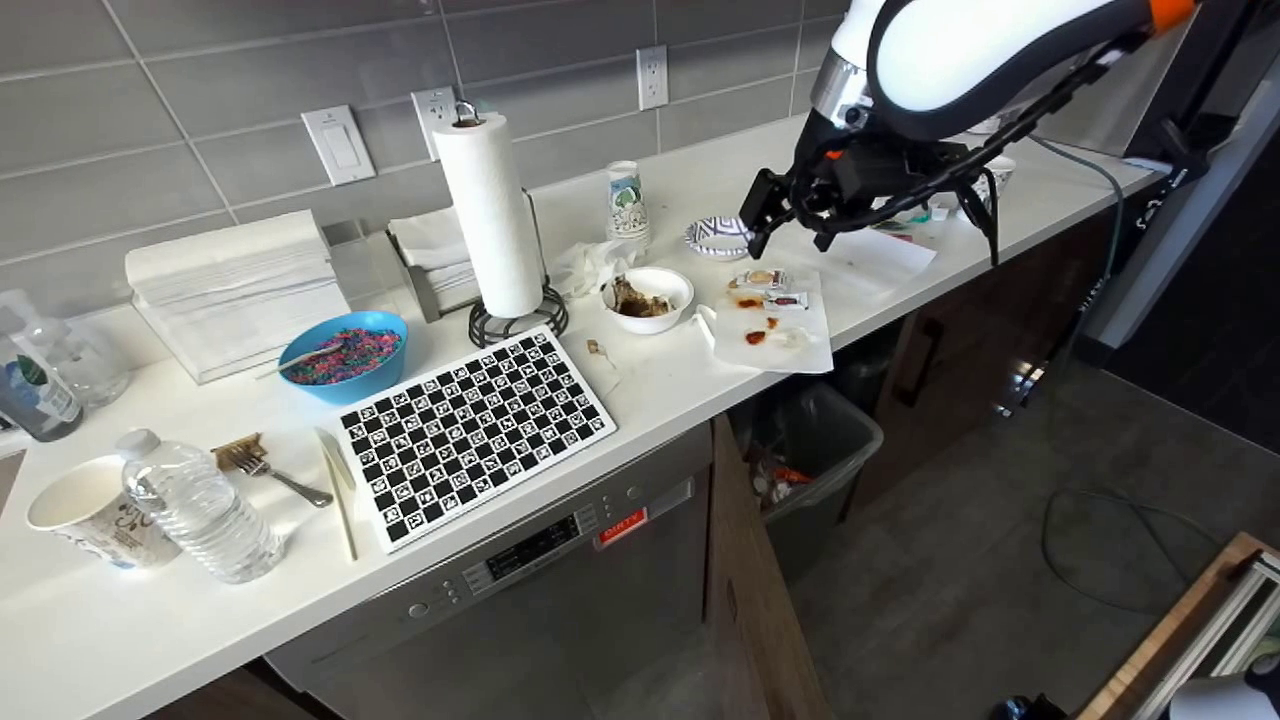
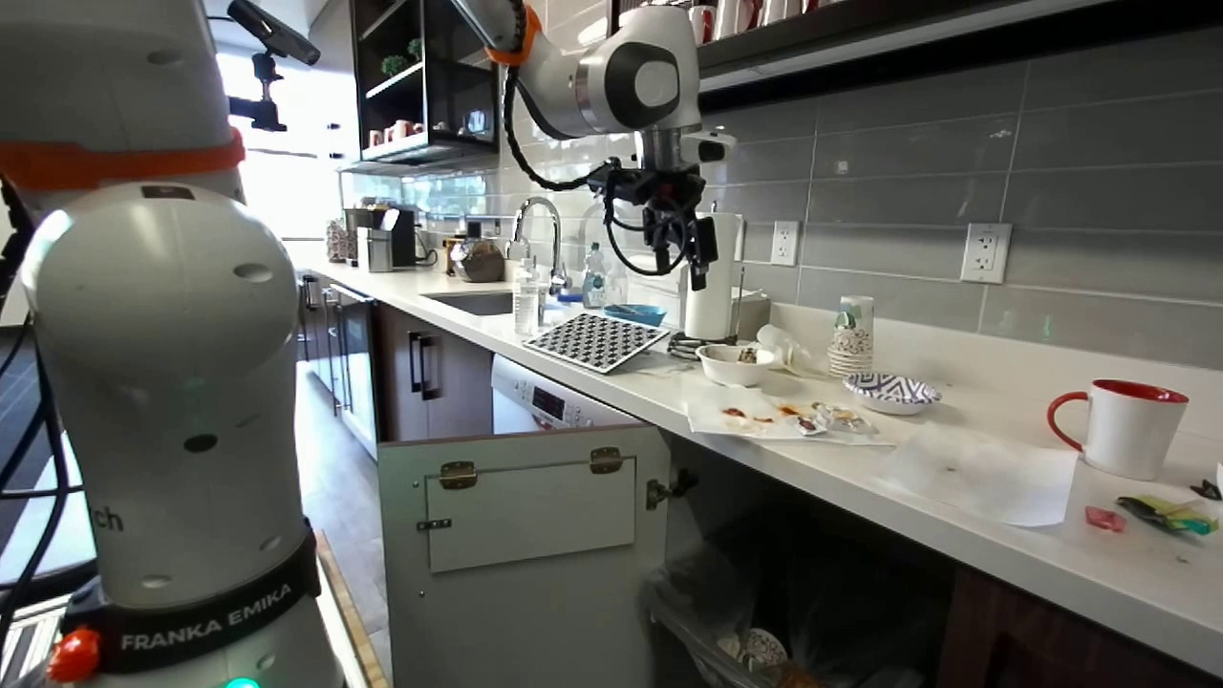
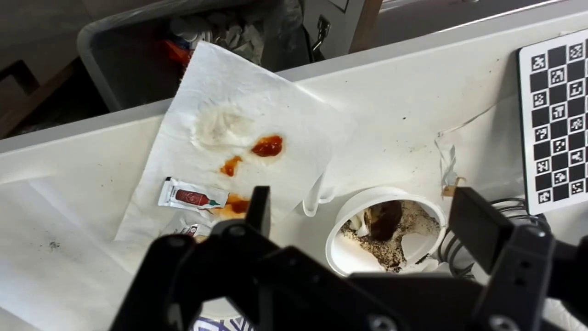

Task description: Pick up the sachet on the napkin and put it inside the bin

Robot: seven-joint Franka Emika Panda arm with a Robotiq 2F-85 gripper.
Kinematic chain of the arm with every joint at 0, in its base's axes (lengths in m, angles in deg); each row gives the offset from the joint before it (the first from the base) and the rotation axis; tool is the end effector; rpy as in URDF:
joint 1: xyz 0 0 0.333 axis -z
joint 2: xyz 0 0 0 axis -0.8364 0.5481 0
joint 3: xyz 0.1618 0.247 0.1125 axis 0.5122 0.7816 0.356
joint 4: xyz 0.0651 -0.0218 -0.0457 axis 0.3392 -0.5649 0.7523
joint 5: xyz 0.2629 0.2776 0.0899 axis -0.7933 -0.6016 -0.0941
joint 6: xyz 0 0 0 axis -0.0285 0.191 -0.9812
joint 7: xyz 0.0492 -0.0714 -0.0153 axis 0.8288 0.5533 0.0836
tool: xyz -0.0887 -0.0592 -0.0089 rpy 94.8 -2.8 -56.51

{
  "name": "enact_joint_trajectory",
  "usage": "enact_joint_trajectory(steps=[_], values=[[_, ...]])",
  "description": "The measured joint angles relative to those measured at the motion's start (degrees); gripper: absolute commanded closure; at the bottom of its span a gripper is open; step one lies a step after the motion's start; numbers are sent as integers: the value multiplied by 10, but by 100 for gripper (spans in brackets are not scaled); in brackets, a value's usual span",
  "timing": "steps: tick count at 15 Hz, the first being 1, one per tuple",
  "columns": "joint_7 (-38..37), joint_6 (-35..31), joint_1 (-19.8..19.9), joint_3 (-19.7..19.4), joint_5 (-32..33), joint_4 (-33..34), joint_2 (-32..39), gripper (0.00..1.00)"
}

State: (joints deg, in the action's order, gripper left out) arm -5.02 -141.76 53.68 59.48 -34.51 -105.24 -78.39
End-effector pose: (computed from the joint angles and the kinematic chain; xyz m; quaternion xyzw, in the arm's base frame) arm 0.5134 0.0826 0.4589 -0.9834 0.0948 -0.1467 0.0497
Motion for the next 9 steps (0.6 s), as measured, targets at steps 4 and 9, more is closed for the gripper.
enact_joint_trajectory(steps=[4, 9], values=[[-16, 0, 2, 0, 10, 3, 5, 0], [-85, -39, 19, -7, 79, 20, 82, 0]])
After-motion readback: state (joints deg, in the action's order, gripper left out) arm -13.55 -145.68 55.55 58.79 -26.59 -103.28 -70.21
